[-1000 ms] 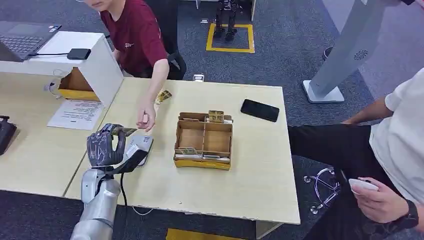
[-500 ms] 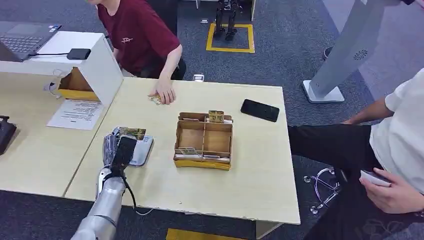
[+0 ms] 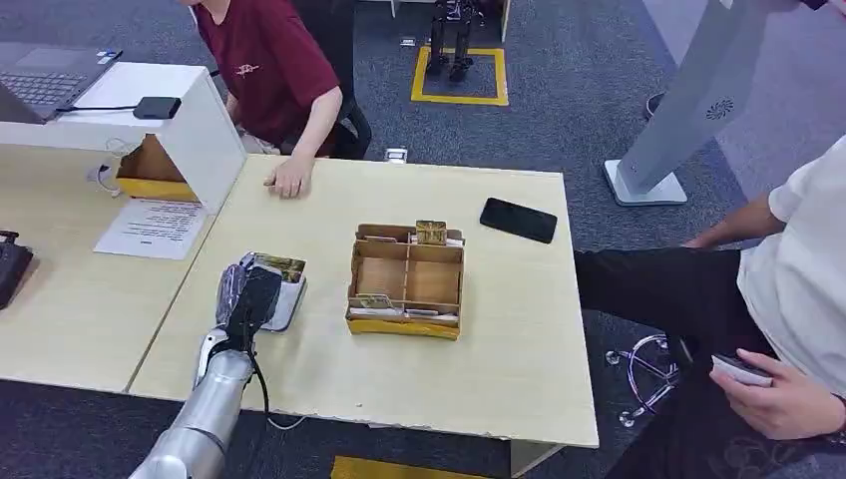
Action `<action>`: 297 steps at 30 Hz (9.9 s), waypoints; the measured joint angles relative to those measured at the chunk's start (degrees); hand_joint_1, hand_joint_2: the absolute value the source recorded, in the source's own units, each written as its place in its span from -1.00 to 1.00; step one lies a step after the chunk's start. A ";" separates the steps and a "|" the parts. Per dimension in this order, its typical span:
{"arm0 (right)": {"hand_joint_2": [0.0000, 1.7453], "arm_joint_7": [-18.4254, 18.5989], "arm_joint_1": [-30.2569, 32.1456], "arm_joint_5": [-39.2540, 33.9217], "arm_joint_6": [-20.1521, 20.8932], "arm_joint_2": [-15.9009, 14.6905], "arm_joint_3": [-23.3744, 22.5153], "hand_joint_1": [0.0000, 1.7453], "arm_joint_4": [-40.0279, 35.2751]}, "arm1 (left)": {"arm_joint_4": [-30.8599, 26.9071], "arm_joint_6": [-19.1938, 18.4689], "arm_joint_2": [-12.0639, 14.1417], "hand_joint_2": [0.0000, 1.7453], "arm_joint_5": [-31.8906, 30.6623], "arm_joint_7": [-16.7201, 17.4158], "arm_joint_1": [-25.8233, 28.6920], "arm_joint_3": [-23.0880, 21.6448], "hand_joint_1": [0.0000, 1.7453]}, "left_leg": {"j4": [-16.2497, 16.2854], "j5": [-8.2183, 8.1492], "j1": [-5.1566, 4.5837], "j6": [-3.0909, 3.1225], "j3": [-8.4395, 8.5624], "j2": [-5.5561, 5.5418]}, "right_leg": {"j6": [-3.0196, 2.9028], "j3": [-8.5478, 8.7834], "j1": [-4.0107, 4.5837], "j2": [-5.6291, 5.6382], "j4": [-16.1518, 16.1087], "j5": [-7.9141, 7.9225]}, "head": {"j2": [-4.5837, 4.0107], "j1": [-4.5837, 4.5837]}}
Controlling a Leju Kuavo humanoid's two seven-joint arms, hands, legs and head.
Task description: Pass the card to the sensor for recognition and then transmit it.
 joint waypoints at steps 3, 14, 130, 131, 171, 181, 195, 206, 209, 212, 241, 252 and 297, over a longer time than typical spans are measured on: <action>1.00 0.00 0.00 0.07 0.00 0.00 -0.09 -1.00 0.00 | 0.11 0.09 0.41 1.00 0.07 0.07 0.00 -0.46 1.00 | 0.00 0.00 0.01 0.00 0.00 0.00 | 0.00 0.00 -0.01 0.00 0.00 0.00 | 0.00 -0.02; 1.00 0.00 0.00 1.55 -0.07 0.09 -1.33 -1.00 0.00 | 1.92 2.10 3.34 1.00 2.07 0.17 0.06 -1.18 1.00 | 0.00 0.00 0.00 0.00 0.00 0.01 | 0.00 0.01 -0.01 0.01 0.00 0.00 | 0.00 0.00; 1.00 -1.36 -0.69 18.62 1.86 1.92 -10.84 -1.00 -0.04 | -12.70 17.27 -0.30 1.00 -31.32 -10.95 -0.73 8.32 1.00 | 0.00 0.09 -0.02 0.08 -0.01 -0.02 | 0.05 0.02 -0.04 -0.03 0.00 0.07 | 0.00 -0.02; 1.00 -1.36 -0.69 18.78 1.84 1.92 -10.84 -1.00 -0.04 | -13.14 17.31 -0.70 1.00 -34.06 -11.67 -0.78 9.71 1.00 | 0.00 0.09 -0.01 0.08 0.00 0.01 | 0.05 0.02 -0.04 -0.01 0.00 0.07 | 0.00 0.00; 1.00 -0.87 -0.78 24.72 1.77 2.40 -15.24 -1.00 -0.44 | -16.80 17.55 -4.39 1.00 -36.78 -6.50 -2.25 15.91 -1.00 | 0.00 0.10 -0.02 0.08 -0.05 -0.02 | 0.06 -0.04 -0.05 -0.02 0.00 0.08 | 0.00 0.00; 1.00 -1.11 -0.99 25.22 1.79 2.49 -17.25 -1.00 -0.44 | -7.41 13.91 -3.96 1.00 -20.65 -12.39 -4.13 14.36 -1.00 | 0.01 0.10 -0.05 0.08 -0.05 0.00 | 0.06 -0.05 -0.09 -0.01 -0.01 0.08 | 0.00 0.00; 1.00 -1.20 -0.96 25.20 1.79 2.62 -19.39 -1.00 -0.44 | -5.49 10.14 -0.28 1.00 -9.62 -10.84 -1.96 0.07 -1.00 | 0.00 0.10 -0.04 0.09 -0.08 -0.02 | 0.06 -0.06 -0.09 -0.02 0.00 0.08 | 0.00 0.00; 1.00 -0.87 -0.71 24.87 1.38 2.69 -21.59 -1.00 -0.44 | -21.00 2.59 5.92 1.00 -16.18 -8.60 12.93 -21.75 -1.00 | 0.00 0.03 -0.05 0.14 -0.22 0.02 | 0.09 -0.21 -0.10 0.06 -0.05 0.04 | 0.00 0.00; 1.00 -0.90 -0.72 25.35 1.11 2.71 -22.29 -1.00 -0.46 | -21.90 5.77 8.37 1.00 -22.59 -4.27 13.90 -28.77 -1.00 | 0.00 0.04 -0.05 0.14 -0.22 0.03 | 0.09 -0.21 -0.10 0.06 -0.05 0.05 | 0.00 0.00; 1.00 -0.85 -0.71 25.55 1.11 2.71 -22.69 -1.00 -0.46 | -21.79 7.04 10.62 1.00 -25.31 -1.33 13.61 -33.88 -1.00 | 0.00 0.06 -0.05 0.13 -0.21 0.04 | 0.08 -0.22 -0.09 0.06 -0.04 0.08 | 0.00 0.00; 1.00 -1.25 -0.79 27.30 1.11 3.06 -25.20 -1.00 -0.46 | -17.11 7.39 13.68 1.00 -27.89 8.61 5.68 -44.00 -1.00 | 0.00 0.13 -0.05 0.14 -0.23 0.03 | 0.13 -0.23 -0.10 0.02 -0.02 0.15 | 0.00 0.00; 1.00 -1.31 -0.78 27.61 1.11 3.26 -25.42 -1.00 -0.46 | -14.95 7.34 13.66 1.00 -28.63 9.75 4.37 -43.95 -1.00 | 0.00 0.14 -0.05 0.14 -0.23 0.03 | 0.13 -0.23 -0.10 0.02 -0.03 0.16 | 0.00 0.00; 1.00 -1.16 -0.84 29.55 1.11 3.30 -26.60 -1.00 -0.46 | -14.23 4.22 8.81 1.00 -24.83 8.44 1.82 -42.14 -1.00 | 0.01 0.13 -0.05 0.14 -0.23 0.03 | 0.13 -0.24 -0.10 0.02 -0.03 0.15 | 0.00 0.00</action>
